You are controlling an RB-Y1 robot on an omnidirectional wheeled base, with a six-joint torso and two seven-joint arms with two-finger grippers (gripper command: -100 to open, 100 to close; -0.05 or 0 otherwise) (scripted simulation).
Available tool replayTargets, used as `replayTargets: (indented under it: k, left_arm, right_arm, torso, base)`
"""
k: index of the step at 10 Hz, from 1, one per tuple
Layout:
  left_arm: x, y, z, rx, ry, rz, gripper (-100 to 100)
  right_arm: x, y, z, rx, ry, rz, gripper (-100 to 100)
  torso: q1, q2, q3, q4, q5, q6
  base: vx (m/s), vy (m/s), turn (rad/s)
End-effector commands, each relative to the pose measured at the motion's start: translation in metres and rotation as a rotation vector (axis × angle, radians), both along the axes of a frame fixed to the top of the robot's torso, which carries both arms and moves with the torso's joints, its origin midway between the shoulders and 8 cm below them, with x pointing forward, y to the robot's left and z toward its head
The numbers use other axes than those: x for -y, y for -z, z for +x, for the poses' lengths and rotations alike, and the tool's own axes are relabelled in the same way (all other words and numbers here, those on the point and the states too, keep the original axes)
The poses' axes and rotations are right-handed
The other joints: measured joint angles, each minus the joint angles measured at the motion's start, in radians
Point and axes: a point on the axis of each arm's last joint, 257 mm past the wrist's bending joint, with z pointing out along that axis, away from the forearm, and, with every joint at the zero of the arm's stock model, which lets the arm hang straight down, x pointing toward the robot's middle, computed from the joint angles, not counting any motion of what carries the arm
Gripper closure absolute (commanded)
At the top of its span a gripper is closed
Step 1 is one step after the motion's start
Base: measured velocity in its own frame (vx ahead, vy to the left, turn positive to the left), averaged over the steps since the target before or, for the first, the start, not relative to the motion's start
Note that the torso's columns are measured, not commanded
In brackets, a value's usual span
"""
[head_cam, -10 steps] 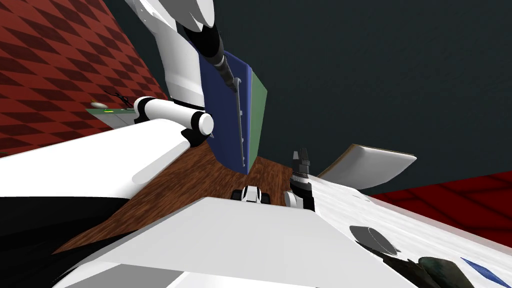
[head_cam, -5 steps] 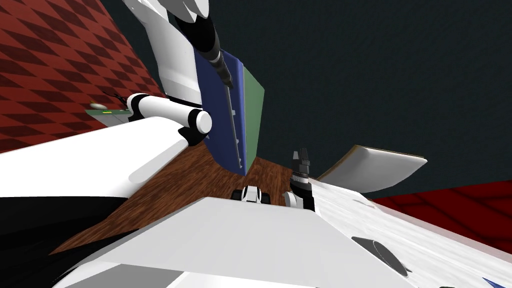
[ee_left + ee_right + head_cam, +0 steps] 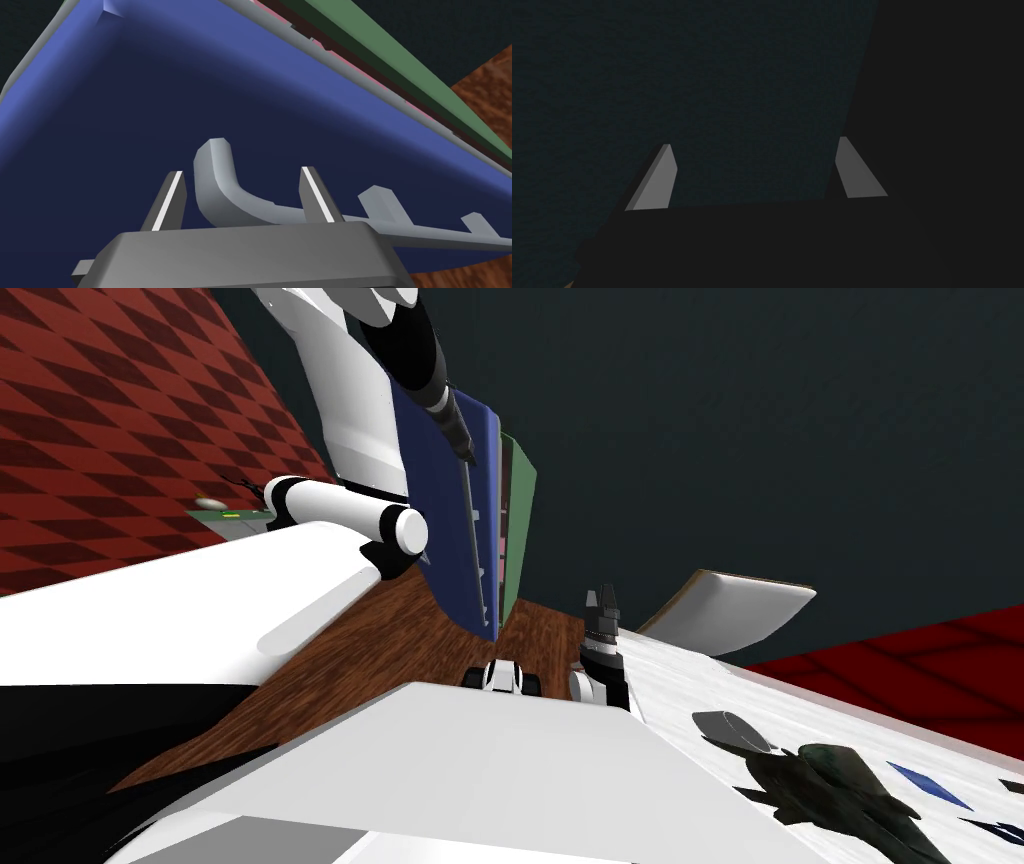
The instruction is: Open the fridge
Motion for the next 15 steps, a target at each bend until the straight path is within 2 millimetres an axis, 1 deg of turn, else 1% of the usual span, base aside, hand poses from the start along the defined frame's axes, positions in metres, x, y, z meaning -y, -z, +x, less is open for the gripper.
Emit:
replayTargets:
  k: [1, 3, 4, 5, 7, 8, 9, 10, 11, 13, 14, 15]
  left_arm:
    - [0.013, -0.001, -0.002, 0.001, 0.052, 0.002, 100]
    - [0.033, -0.002, -0.005, 0.001, 0.123, 0.004, 100]
    - [0.033, -0.002, -0.005, 0.001, 0.123, 0.004, 100]
    - [0.042, -0.003, -0.007, 0.002, 0.159, 0.005, 100]
    - [0.062, -0.004, -0.012, 0.005, 0.230, 0.007, 100]
    - [0.054, -0.007, -0.010, 0.012, 0.203, 0.003, 100]
    - [0.066, -0.005, -0.014, 0.005, 0.245, 0.003, 100]
    - [0.075, -0.004, -0.018, 0.002, 0.282, 0.001, 100]
    - [0.075, -0.004, -0.018, 0.002, 0.282, 0.001, 100]
    - [0.093, -0.002, -0.028, -0.002, 0.356, 0.000, 100]
    - [0.093, -0.002, -0.028, -0.002, 0.356, 0.000, 100]
    - [0.102, -0.001, -0.033, -0.004, 0.393, 0.000, 100]
  right_arm:
    - [0.000, 0.000, 0.000, 0.000, 0.000, 0.000, 0]
    - [0.000, 0.000, 0.000, 0.000, 0.000, 0.000, 0]
    - [0.000, 0.000, 0.000, 0.000, 0.000, 0.000, 0]
    - [0.000, 0.000, 0.000, 0.000, 0.000, 0.000, 0]
    - [0.000, 0.000, 0.000, 0.000, 0.000, 0.000, 0]
    - [0.000, 0.000, 0.000, 0.000, 0.000, 0.000, 0]
    - [0.000, 0.000, 0.000, 0.000, 0.000, 0.000, 0]
    - [0.000, 0.000, 0.000, 0.000, 0.000, 0.000, 0]
    - [0.000, 0.000, 0.000, 0.000, 0.000, 0.000, 0]
    - [0.000, 0.000, 0.000, 0.000, 0.000, 0.000, 0]
    - [0.000, 0.000, 0.000, 0.000, 0.000, 0.000, 0]
    - [0.000, 0.000, 0.000, 0.000, 0.000, 0.000, 0]
  torso:
    - [-0.003, -0.003, -0.002, 0.000, -0.001, 0.000]
    - [0.000, -0.001, -0.001, 0.000, -0.001, 0.001]
    - [0.001, -0.001, -0.001, 0.000, 0.000, 0.001]
    - [-0.002, -0.002, -0.002, 0.000, 0.000, -0.001]
    - [-0.005, 0.001, 0.002, -0.001, -0.002, 0.002]
    - [-0.007, 0.003, 0.004, -0.001, -0.004, 0.004]
    - [-0.016, -0.004, -0.001, -0.001, -0.006, 0.003]
    - [-0.015, -0.007, -0.004, -0.002, -0.008, 0.006]
    - [-0.008, -0.002, -0.001, -0.003, -0.005, 0.006]
    - [-0.004, -0.003, -0.001, -0.003, -0.002, 0.002]
    - [-0.003, -0.001, 0.000, -0.003, -0.001, 0.003]
    - [-0.006, -0.004, -0.002, -0.003, -0.002, 0.002]
  base:
    - [-0.186, 0.204, -0.012]
    - [-0.221, 0.279, -0.046]
    - [-0.190, 0.232, -0.031]
    - [-0.229, 0.230, -0.001]
    - [-0.261, 0.255, -0.019]
    - [-0.108, 0.149, -0.022]
    - [-0.067, 0.177, 0.009]
    - [-0.128, 0.305, -0.068]
    - [-0.106, 0.264, -0.059]
    - [-0.114, 0.290, -0.024]
    - [-0.097, 0.246, -0.039]
    - [-0.080, 0.282, -0.020]
